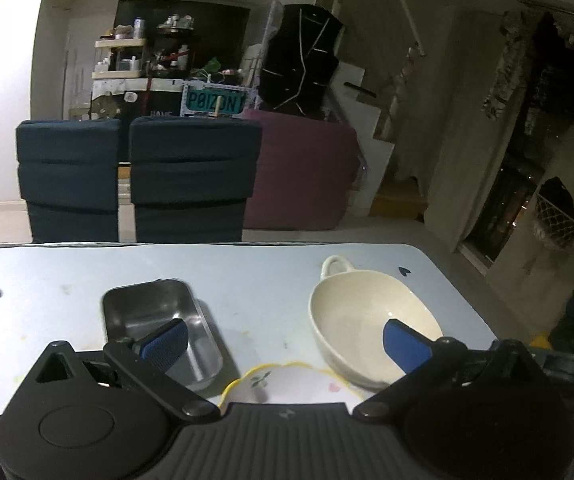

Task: Organize plates and bowls
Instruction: 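Move both tools toward the cream two-handled bowl, then close the right tool on the cream bowl rim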

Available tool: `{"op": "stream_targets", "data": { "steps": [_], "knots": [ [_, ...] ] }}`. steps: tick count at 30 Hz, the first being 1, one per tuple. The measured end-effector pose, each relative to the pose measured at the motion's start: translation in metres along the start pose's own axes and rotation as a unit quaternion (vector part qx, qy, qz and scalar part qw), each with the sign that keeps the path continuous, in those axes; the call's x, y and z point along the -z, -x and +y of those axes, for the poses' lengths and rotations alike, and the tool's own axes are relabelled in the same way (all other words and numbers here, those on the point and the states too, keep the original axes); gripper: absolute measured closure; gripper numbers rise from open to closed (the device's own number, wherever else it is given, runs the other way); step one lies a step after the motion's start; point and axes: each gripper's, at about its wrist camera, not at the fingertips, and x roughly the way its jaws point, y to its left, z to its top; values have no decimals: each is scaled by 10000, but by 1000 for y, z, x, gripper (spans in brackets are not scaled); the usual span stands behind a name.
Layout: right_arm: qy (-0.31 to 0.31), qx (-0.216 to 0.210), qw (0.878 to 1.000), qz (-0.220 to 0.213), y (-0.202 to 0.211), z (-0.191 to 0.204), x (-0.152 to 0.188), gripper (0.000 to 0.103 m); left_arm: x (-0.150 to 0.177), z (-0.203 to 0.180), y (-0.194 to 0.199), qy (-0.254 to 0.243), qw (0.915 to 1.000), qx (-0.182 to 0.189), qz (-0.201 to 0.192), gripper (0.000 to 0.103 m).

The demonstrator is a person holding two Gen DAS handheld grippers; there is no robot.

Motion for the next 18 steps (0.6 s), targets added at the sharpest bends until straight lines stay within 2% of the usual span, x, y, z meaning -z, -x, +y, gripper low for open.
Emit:
{"op": "stream_targets", "data": {
  "steps": [4,7,9,10,12,15,18],
  "knots": [
    [-161,-68,9996,234,-13,5,6,53,-6,-6,-23,16,9999,105,109,7],
    [-144,-8,9993,355,-19,9,8,56,-9,-11,-36,-87,9998,147,118,10],
    [-272,62,9985,463,-21,9,12,64,-11,-14,-45,-125,9996,204,159,12],
    [-392,107,9978,519,-22,7,12,74,-11,-14,-49,-125,9995,227,176,14],
    [-709,159,9963,469,-20,5,14,77,-13,-15,-57,-130,9993,283,209,18],
    [-868,284,9950,414,-20,7,14,82,-15,-17,-67,-98,9989,378,260,25],
    [-604,352,9969,362,-20,11,11,87,-16,-18,-73,-92,9985,428,336,31]
  ]
}}
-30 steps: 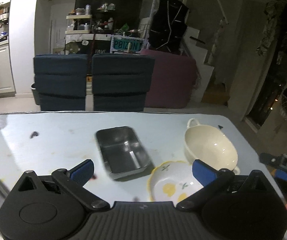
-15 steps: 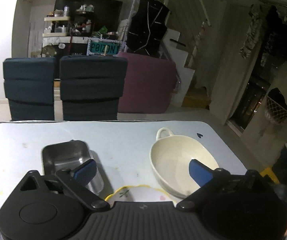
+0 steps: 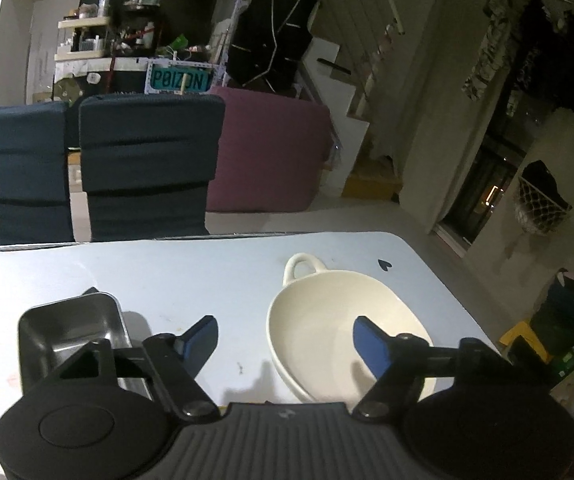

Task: Organize plates and bowls
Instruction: 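Close the right tool on the cream bowl rim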

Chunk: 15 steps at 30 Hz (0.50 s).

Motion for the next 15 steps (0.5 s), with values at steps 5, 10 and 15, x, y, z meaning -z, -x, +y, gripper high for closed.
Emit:
{"op": "stream_targets", "data": {
  "steps": [5,10,15],
  "knots": [
    [299,73,9995,-93,-5,-4,-10,94,-3,-1,-8,-84,10000,20,33,35],
    [500,210,9979,-351,-12,-10,-22,94,-5,0,-18,-157,9998,24,72,39],
    [607,237,9966,-512,-17,-17,-36,92,-10,4,-27,-204,9998,6,76,40]
  ]
}}
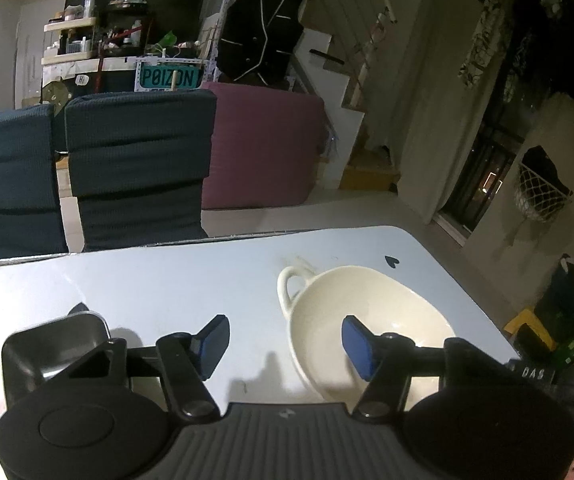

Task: Organize plates and bowls
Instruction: 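Close the right tool on the cream bowl rim, then close the left tool on the cream bowl handle while the right tool holds the rim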

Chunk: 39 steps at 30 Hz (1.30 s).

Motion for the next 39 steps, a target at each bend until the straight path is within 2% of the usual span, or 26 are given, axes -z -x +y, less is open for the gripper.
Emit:
{"op": "stream_targets", "data": {
  "steps": [4,10,12,14,16,20,26,29,33,39],
  "knots": [
    [117,6,9998,-169,-9,-4,-10,90,-6,5,-9,65,10000,59,15,43],
    [-205,-77,9994,-276,-5,-9,-7,86,-19,4,-33,39,10000,52,16,44],
    [-337,-48,9991,-242,-2,-8,-3,83,-23,3,-42,37,10000,17,30,45],
    [-391,-101,9991,-136,-3,-5,1,72,-25,-1,-52,-79,9999,-98,61,45],
    [-340,-70,9993,-112,-3,-2,5,70,-25,-3,-60,-166,9997,-172,82,45],
    [-446,-32,9990,80,-7,-2,8,74,-23,-4,-74,-235,9990,-323,190,45],
    [-275,-2,9996,21,-6,2,6,77,-21,6,-85,-184,9974,-633,283,43],
    [-258,-59,9996,-16,-7,-1,4,78,-21,9,-85,-155,9976,-593,331,42],
    [-254,-171,9995,-55,-10,-6,-1,78,-20,6,-82,-373,9967,-612,390,42],
    [-172,-283,9994,-56,-13,-7,-8,80,-11,12,-72,-374,9970,-452,503,42]
  ]
}}
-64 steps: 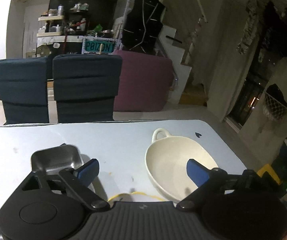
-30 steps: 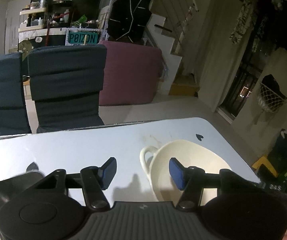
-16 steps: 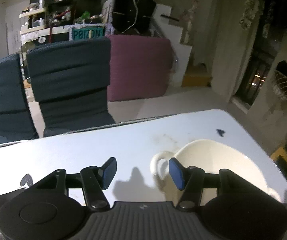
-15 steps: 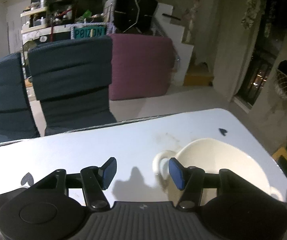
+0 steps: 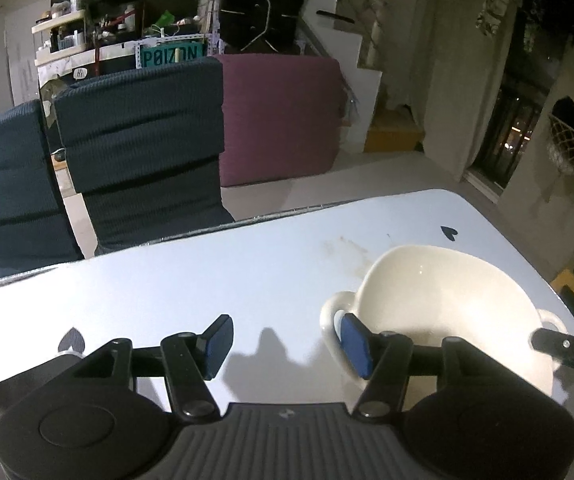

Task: Organize plates and bowls
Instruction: 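Close the left tool on the cream bowl handle while the right tool holds the rim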

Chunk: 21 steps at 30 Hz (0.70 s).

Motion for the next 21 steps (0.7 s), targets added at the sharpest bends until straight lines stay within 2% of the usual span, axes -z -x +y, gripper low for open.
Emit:
{"op": "stream_targets", "data": {
  "steps": [3,7,10,13,16,17,19,21],
  "knots": [
    [105,-76,9999,40,-1,2,-1,80,0,14,-1,505,9984,255,78,44],
    [-16,-199,9996,205,-3,0,-6,79,-3,24,3,1017,9917,784,-99,43],
    [16,-320,9992,227,-4,2,-6,72,-6,18,-1,959,9908,949,-123,43],
    [267,-285,9991,183,-6,10,-5,63,-7,7,-12,821,9918,973,85,44],
    [476,-151,9986,147,-8,16,-4,62,-4,0,-20,733,9917,1024,247,45],
    [528,-133,9984,136,-8,16,-3,62,-4,-1,-23,703,9918,1032,289,48],
    [550,-118,9983,138,-10,17,-6,62,-3,-3,-29,724,9915,1015,374,62],
    [482,-129,9986,190,-12,15,-8,64,-2,-2,-33,795,9902,1053,465,66]
  ]
}}
